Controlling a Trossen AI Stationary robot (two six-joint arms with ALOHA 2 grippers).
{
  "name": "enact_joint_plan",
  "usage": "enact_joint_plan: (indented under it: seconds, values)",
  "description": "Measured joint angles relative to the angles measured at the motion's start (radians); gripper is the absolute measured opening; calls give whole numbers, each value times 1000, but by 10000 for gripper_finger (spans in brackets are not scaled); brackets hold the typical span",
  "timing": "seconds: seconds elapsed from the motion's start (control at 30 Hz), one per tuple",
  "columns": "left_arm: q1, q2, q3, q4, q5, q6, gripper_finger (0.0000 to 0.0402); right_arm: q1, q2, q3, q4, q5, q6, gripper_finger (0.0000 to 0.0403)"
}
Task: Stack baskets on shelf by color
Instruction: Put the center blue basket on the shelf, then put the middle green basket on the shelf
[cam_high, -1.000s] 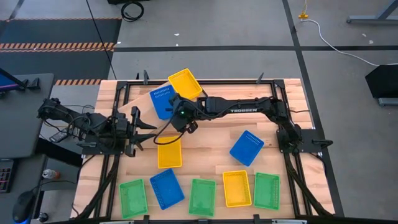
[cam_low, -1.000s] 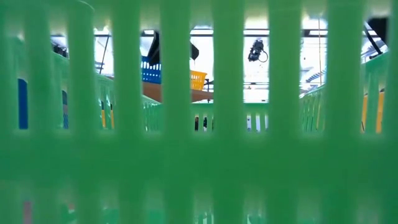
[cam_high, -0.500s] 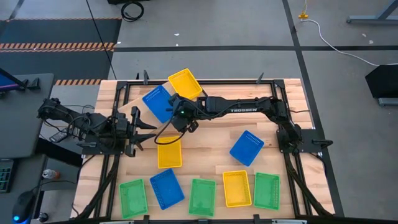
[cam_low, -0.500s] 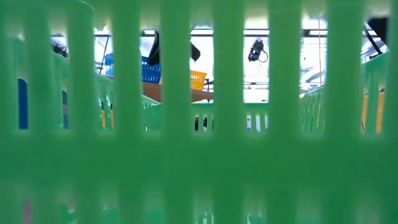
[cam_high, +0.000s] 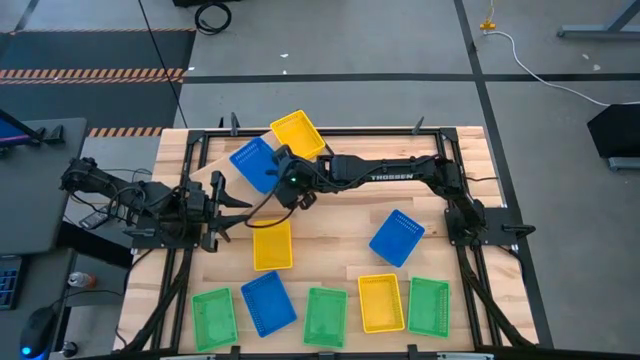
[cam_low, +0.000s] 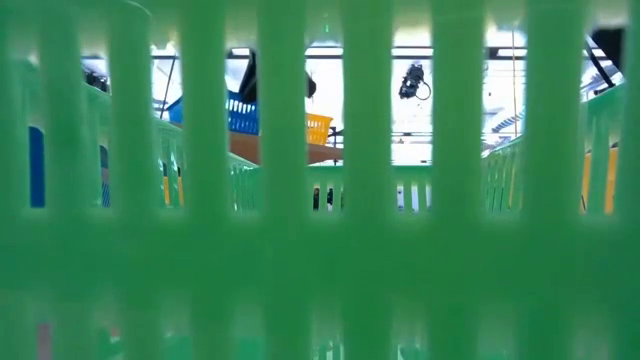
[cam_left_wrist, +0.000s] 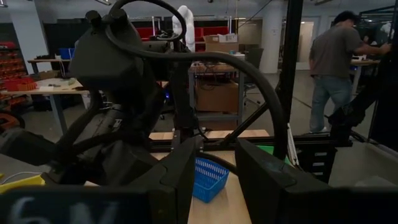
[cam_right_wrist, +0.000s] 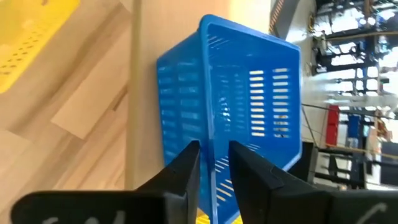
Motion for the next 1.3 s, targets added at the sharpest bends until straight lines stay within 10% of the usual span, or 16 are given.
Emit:
enact_joint_plan:
  seconds: [0.57,0.87,1.3]
  values:
    - [0,-1,0,-5,0,-10,121,92,-76,2,-133,42,262,107]
    - [0,28,0,-8,-46,-29,121,150,-121,1,-518,-259,718,107]
    - [0,55,0,-5,-117,-25,121,284,-119,-111,-581,-289,969,107]
